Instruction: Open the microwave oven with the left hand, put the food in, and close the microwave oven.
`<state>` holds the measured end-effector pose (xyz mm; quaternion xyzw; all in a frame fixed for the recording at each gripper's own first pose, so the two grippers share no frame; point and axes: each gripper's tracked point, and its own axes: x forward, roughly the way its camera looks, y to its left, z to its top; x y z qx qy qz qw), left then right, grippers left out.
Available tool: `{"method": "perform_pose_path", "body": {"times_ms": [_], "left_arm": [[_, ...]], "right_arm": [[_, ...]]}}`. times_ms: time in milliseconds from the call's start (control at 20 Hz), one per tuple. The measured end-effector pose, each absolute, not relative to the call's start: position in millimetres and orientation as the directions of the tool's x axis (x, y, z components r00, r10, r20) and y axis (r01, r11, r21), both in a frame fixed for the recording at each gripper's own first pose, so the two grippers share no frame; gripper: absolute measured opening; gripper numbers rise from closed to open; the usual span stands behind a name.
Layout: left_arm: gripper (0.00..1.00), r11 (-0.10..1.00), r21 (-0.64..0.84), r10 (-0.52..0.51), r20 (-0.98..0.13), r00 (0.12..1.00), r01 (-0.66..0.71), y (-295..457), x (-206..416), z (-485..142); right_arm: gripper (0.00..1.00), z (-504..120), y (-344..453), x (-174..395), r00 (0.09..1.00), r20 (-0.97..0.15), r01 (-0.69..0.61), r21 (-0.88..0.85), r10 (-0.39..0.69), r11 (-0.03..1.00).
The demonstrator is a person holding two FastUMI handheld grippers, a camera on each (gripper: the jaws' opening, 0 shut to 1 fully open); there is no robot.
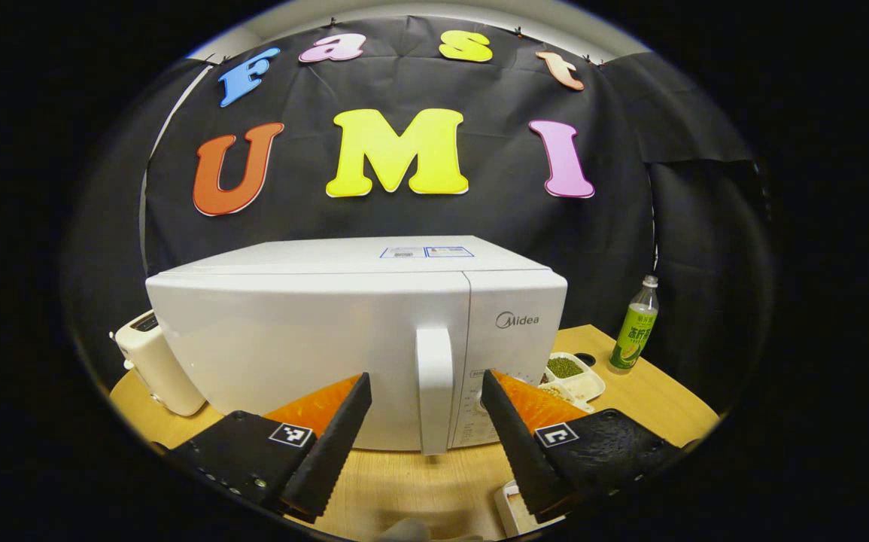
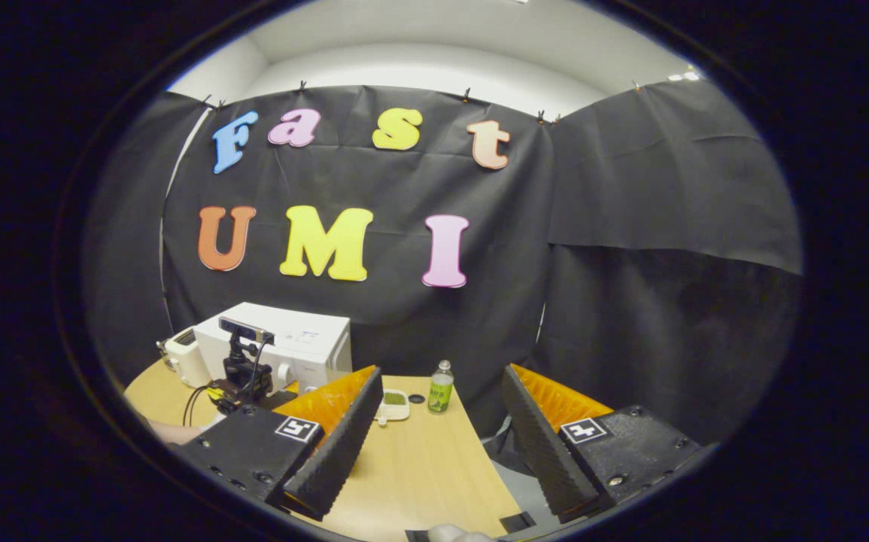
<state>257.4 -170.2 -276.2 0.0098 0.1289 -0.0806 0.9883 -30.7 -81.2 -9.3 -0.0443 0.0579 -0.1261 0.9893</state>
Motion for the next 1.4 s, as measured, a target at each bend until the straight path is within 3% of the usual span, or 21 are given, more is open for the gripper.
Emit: {"method": "perform_pose_path", "body": {"times_ms": [50, 100, 150, 250, 300, 400, 550, 750, 1150, 1300, 1400], "left_arm": [[0.83, 0.985, 0.006, -0.166, -0.248, 0.954, 0.173, -175.1, 262.2, -277.1], [0.68, 0.984, 0.025, -0.165, -0.263, 0.951, 0.177, -176.3, 265.8, -281.2], [0.69, 0.983, 0.039, -0.158, -0.288, 0.944, 0.177, -174.5, 266.5, -288.1], [0.53, 0.986, 0.063, -0.130, -0.290, 0.948, 0.154, -170.7, 269.4, -290.5], [0.37, 0.984, 0.050, -0.149, -0.287, 0.946, 0.170, -174.7, 271.0, -290.6], [0.27, 0.983, 0.019, -0.172, -0.286, 0.943, 0.185, -174.2, 268.3, -290.2], [0.22, 0.973, -0.087, -0.229, -0.297, 0.927, 0.212, -175.2, 264.0, -289.8], [0.09, 0.971, -0.099, -0.237, -0.309, 0.921, 0.216, -173.7, 262.6, -288.9], [0.06, 0.965, -0.135, -0.256, -0.336, 0.906, 0.223, -173.6, 259.3, -290.7], [0.05, 0.962, -0.109, -0.272, -0.297, 0.915, 0.250, -167.9, 229.3, -286.8], [0.05, 0.956, -0.111, -0.293, -0.300, 0.908, 0.271, -158.8, 202.7, -288.4]], "right_arm": [[0.96, -11.2, -84.4, -33.4, 0.958, -0.110, 0.252, -0.106, -0.263, 0.962], [1.00, -11.4, -86.2, -35.1, 0.957, -0.112, 0.256, -0.109, -0.268, 0.960], [0.96, -12.0, -87.7, -36.6, 0.954, -0.121, 0.261, -0.112, -0.274, 0.959], [1.00, -11.8, -86.9, -37.1, 0.955, -0.120, 0.258, -0.123, -0.272, 0.958], [0.96, -8.8, -85.8, -36.9, 0.957, -0.112, 0.254, -0.125, -0.268, 0.959], [1.00, -8.6, -79.3, -34.6, 0.962, -0.114, 0.234, -0.130, -0.249, 0.964], [0.97, -9.2, -73.2, -33.0, 0.967, -0.121, 0.209, -0.123, -0.224, 0.970], [0.97, -10.8, -67.2, -33.5, 0.970, -0.133, 0.188, -0.116, -0.203, 0.975], [0.97, -18.3, -66.7, -32.4, 0.974, -0.142, 0.166, -0.086, -0.177, 0.982], [1.00, -22.4, -71.5, -35.6, 0.972, -0.142, 0.174, -0.089, -0.185, 0.981], [0.96, -27.2, -68.9, -36.6, 0.973, -0.150, 0.162, -0.094, -0.175, 0.982]]}}
